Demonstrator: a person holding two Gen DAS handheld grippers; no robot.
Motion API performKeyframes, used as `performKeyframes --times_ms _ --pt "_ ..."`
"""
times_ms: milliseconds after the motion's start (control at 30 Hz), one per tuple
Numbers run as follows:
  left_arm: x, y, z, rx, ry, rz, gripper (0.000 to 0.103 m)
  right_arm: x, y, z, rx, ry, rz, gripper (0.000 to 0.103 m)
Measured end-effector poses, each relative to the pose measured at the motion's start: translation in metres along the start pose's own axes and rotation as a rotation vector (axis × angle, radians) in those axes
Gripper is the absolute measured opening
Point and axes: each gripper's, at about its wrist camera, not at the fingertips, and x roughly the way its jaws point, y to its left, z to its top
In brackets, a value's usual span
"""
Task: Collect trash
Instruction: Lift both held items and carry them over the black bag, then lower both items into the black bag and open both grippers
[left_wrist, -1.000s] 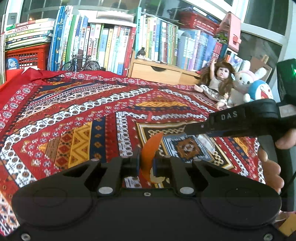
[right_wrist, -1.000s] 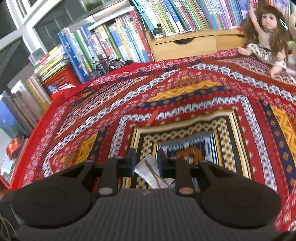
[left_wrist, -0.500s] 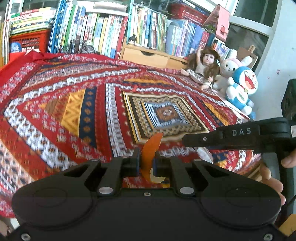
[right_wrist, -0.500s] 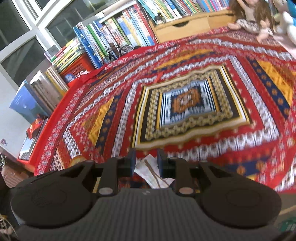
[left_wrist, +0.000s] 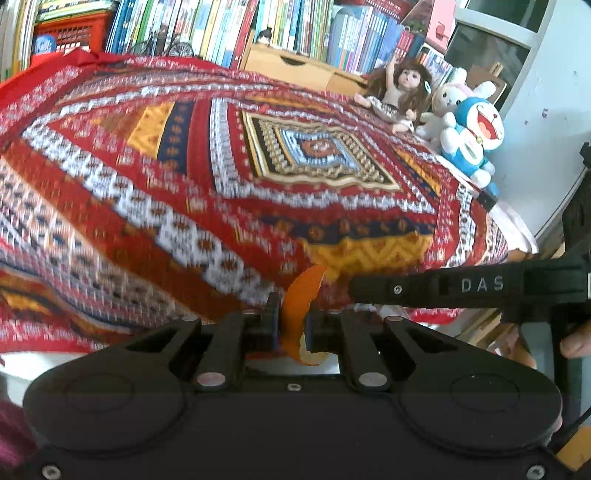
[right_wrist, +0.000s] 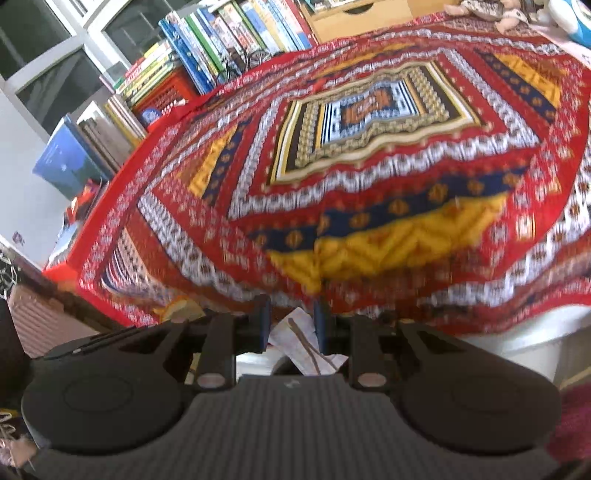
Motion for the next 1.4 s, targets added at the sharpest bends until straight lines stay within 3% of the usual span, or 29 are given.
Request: performKeyframes --times_ms 633,1000,1200,1267,1333,1400 --pt "0.029 0.016 -0.067 -0.056 0.127 0.076 0.012 0.031 -0.015 -0.077 0.057 0.111 -0.038 0.029" --pt "0.056 0.029 -0.094 -0.083 0.204 0.123 0.012 0.054 -0.025 -0.097 0.097 0.16 -0.059 0.03" --pt "0.064 0.037 -0.102 -0.094 0.241 0.112 0.014 0.065 -0.032 -0.103 0.135 0.184 -0.049 0.034" --pt "0.065 0.039 -0.104 -0.098 0.247 0.115 0.025 0.067 -0.032 -0.105 0.133 0.186 -0.058 0.051" --pt "0.066 0.04 -0.105 -0.103 0.248 0.13 0.04 0.068 -0.032 -0.106 0.131 0.182 -0.068 0.056" --pt "0.067 0.041 -0.106 -0.111 0.248 0.154 0.046 0.068 -0.031 -0.107 0.126 0.174 -0.079 0.059"
